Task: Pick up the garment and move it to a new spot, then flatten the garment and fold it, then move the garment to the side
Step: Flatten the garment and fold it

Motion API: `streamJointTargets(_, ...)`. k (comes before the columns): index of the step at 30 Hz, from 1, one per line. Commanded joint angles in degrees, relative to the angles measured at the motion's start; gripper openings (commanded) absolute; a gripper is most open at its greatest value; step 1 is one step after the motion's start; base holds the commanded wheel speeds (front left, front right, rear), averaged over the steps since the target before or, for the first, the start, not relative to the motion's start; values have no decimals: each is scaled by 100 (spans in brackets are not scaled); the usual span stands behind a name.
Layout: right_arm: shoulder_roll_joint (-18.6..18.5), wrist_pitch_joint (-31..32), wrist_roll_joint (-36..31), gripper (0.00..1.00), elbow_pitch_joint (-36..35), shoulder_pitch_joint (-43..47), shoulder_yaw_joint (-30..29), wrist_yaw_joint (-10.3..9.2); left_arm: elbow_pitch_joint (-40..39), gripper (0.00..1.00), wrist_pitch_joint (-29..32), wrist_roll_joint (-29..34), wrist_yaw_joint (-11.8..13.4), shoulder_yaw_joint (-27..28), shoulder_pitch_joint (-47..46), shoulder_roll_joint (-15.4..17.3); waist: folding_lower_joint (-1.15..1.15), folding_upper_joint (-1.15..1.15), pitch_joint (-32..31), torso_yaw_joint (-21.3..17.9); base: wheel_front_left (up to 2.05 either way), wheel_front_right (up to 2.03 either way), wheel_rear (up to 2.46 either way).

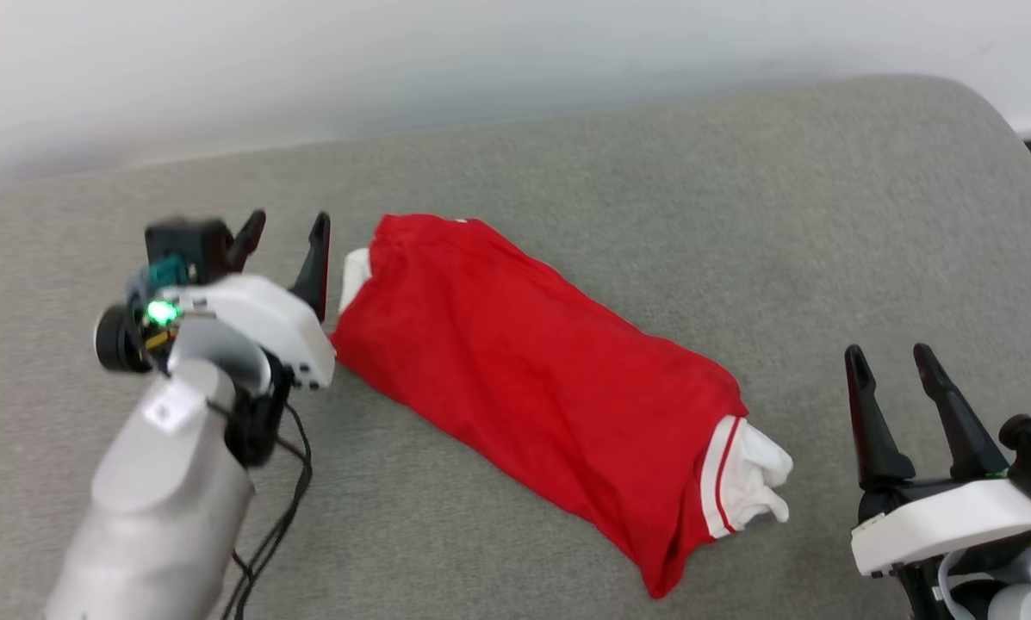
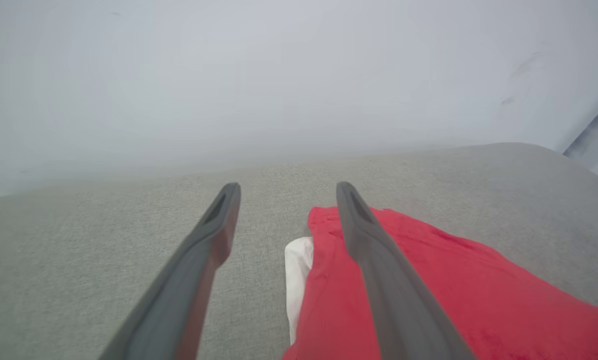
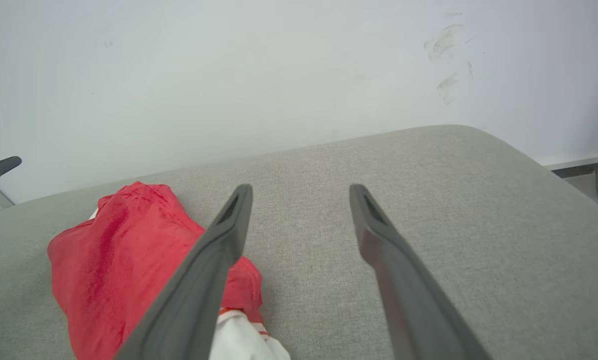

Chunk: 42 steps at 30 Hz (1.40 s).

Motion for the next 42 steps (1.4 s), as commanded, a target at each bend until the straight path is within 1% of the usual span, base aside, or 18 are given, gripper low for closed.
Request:
streamJointTargets(1,7,24,-43,100,-43,72,-7,-2,-117,100,-114,27,85,20,222,-16,0,0,-179,165,0,0,0)
streamJointTargets(4,7,111,-56,100,-95,157,-17,-2,-533,100,-287,63,303,41,651,9,0,0,-311,252,0,0,0)
streamJointTargets(8,7,192,-72,100,-150,260,-33,-1,-1198,100,-364,110,619,46,1290,47,0,0,-436,332,0,0,0)
streamJointTargets(15,7,303,-59,100,-200,351,-4,-1,-2270,100,-119,55,1081,11,2289,124,0,0,-504,375,0,0,0)
streamJointTargets(20,7,372,-92,100,-236,386,-13,-1,-2853,100,119,25,1298,-14,2697,199,0,0,-527,374,0,0,0)
streamJointTargets(22,7,407,-98,100,-244,407,-26,-2,-3025,100,266,34,1321,-80,2776,233,0,0,-525,369,0,0,0)
streamJointTargets(26,7,458,-118,100,-295,406,-25,-1,-3279,100,757,8,1188,-347,2691,261,0,0,-457,362,0,0,0)
streamJointTargets(31,7,506,-140,100,-326,367,-29,-2,-3354,100,1503,44,902,-782,2236,207,0,0,-282,314,0,0,0)
streamJointTargets(37,7,471,-103,100,-306,259,51,-1,-2934,100,2426,-3,536,-1238,1568,78,0,0,-48,172,0,0,0)
streamJointTargets(40,6,435,-63,100,-284,219,51,-1,-2551,100,2925,-153,369,-1388,1339,-10,0,0,86,97,0,0,0)
streamJointTargets(42,7,401,-24,100,-245,195,58,-1,-2267,100,3213,-201,273,-1454,1159,13,0,0,160,36,0,0,0)
